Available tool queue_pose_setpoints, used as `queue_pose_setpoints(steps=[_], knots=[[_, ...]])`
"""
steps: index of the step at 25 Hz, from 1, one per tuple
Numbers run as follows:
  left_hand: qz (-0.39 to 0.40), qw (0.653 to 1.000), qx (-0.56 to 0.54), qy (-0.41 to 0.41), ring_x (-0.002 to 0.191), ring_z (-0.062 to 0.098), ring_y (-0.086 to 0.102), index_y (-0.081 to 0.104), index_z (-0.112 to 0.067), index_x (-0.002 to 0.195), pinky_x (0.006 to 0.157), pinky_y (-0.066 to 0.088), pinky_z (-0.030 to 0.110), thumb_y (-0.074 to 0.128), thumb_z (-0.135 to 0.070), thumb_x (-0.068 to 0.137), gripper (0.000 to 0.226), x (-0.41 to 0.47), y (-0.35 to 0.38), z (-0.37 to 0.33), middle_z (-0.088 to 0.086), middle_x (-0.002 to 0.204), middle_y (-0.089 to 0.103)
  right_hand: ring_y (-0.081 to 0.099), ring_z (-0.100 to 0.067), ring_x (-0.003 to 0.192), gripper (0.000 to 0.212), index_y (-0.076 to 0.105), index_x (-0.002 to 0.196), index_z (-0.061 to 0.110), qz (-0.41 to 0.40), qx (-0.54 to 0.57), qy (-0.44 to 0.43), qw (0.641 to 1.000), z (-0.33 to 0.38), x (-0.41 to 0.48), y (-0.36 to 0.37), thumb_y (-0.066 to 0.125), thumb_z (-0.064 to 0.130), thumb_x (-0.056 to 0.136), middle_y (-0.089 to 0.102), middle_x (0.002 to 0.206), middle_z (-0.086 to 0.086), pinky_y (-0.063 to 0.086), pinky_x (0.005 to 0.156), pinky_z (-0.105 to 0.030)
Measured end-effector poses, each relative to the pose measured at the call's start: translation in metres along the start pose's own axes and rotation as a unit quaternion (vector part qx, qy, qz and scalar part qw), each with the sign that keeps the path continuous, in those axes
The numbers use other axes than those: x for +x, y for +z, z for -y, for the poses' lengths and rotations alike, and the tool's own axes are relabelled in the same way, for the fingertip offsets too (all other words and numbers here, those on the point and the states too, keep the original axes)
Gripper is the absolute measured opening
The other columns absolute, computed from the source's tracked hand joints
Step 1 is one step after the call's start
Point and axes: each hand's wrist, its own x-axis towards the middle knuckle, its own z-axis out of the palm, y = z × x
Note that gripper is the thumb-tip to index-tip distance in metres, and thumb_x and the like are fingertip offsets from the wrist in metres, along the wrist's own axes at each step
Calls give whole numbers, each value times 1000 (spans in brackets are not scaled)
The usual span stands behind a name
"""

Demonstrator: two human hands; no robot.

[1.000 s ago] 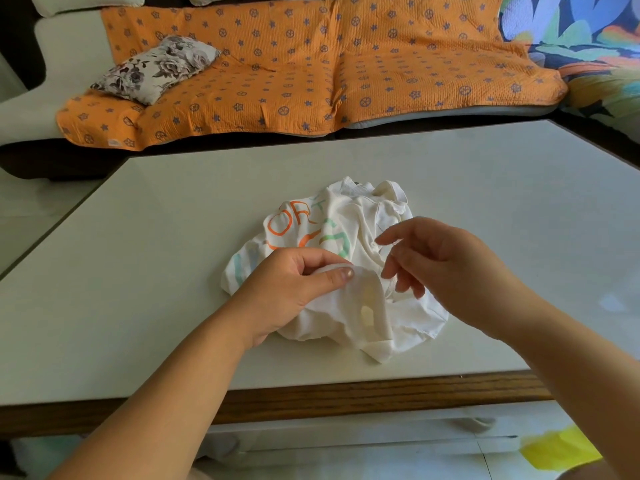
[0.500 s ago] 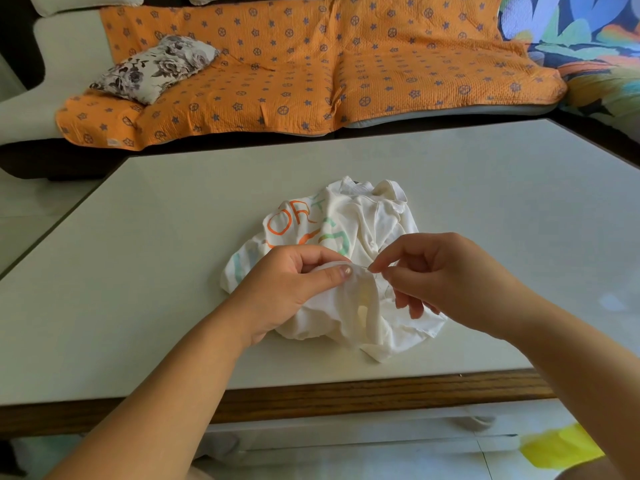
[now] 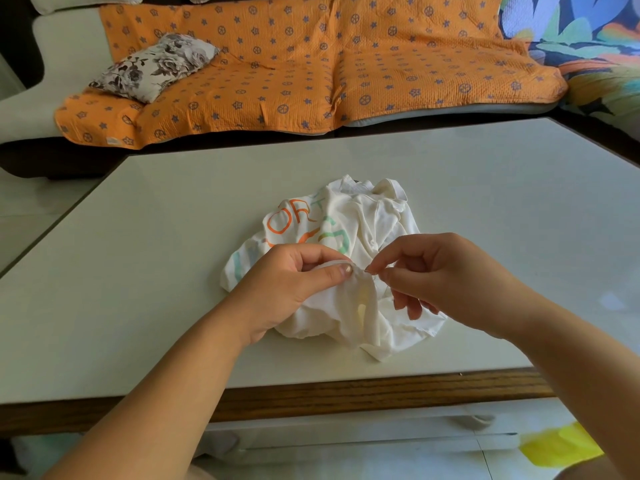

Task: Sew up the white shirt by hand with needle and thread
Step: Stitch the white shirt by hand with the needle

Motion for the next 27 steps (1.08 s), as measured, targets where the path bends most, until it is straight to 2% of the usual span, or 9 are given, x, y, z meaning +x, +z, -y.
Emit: queue_pose_setpoints(steps=[5,10,14,17,19,23,25,27], knots=[[18,1000,-16,-1,83,2,68,78,-27,80,81,52,16,70,-21,82,10,0,-1,1,-7,85,76,60,-12,52,19,75,88,23,15,17,-1,1000,-1,1,-1,61,11,91,68,62,-3,40,50,-8],[45,998,-42,1,86,4,68,77,-22,83,79,50,13,72,-28,69,16,2,0,4,-5,86,75,61,-12,55,13,73,91,21,38,52,8,998,-5,3,1,62,14,93,68,64,-2,43,52,-18],[55,997,-52,2,87,10,68,72,-21,85,86,50,22,74,-28,68,18,4,2,7,2,87,74,62,-16,57,5,64,91,11,45,88,8,995,-6,4,10,60,11,94,71,67,-4,45,53,-23],[57,997,-50,2,88,11,68,72,-22,84,90,48,27,75,-29,69,17,5,2,9,4,89,75,65,-18,59,4,57,96,11,38,105,9,994,-6,5,14,60,12,94,73,72,-9,48,54,-23],[54,997,-46,-3,88,11,69,71,-20,86,90,48,28,75,-31,67,22,5,3,9,4,90,76,66,-15,61,7,56,101,16,39,89,2,995,-5,3,15,57,10,96,73,72,-7,50,56,-22],[51,998,-20,-18,95,13,71,72,-11,97,96,50,28,76,-29,71,32,6,5,11,4,95,77,64,-3,65,27,57,114,31,35,-39,-51,997,-8,-3,22,46,11,100,69,73,1,52,66,-16],[52,998,-16,-24,96,13,71,72,-8,99,94,51,23,75,-25,76,29,5,7,11,4,96,77,66,-4,69,23,59,114,31,25,-52,-64,996,-9,-3,24,46,17,101,69,75,4,53,70,-18],[39,999,-17,-26,92,12,71,72,-9,95,88,52,20,75,-20,80,19,6,9,11,6,94,77,67,-5,68,13,61,104,28,7,-51,-69,996,-10,-1,26,50,22,99,70,73,5,55,71,-22]])
